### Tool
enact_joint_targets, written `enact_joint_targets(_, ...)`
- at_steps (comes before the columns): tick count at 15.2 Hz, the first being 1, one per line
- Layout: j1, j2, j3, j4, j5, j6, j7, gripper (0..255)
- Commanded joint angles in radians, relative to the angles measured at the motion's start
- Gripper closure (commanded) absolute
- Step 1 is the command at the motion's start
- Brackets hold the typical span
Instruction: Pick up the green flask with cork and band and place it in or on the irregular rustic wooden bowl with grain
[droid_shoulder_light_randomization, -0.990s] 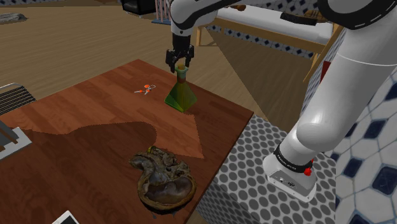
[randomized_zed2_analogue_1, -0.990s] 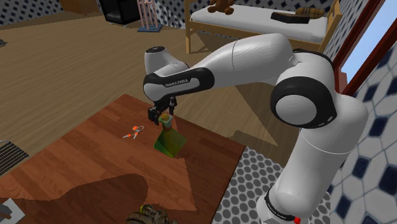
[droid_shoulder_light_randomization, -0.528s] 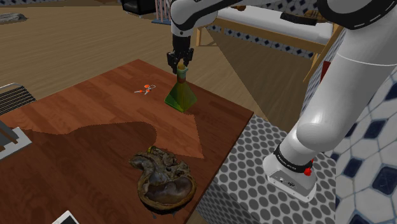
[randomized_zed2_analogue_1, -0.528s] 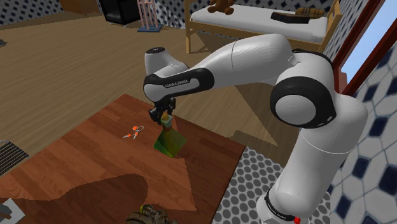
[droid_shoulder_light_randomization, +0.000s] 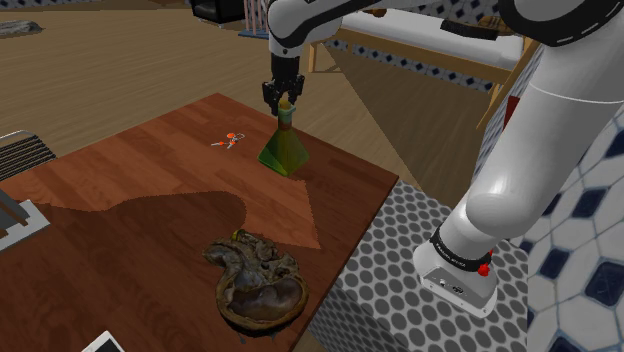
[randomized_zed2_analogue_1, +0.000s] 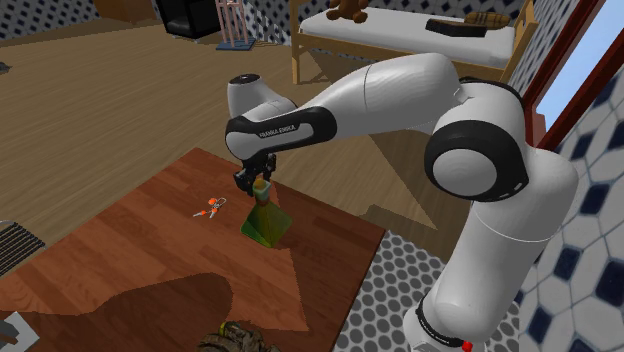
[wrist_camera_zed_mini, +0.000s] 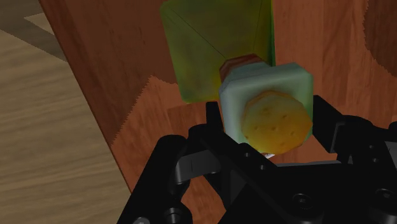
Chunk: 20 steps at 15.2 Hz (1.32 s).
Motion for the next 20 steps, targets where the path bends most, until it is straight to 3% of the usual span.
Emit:
enact_joint_targets(1, 0.000, 0.001, 0.000, -0.001, 0.000, 0.001, 0.000, 255)
enact_joint_targets(20, -0.002, -0.046, 0.000, 0.197, 0.003, -0.244, 0.005, 255)
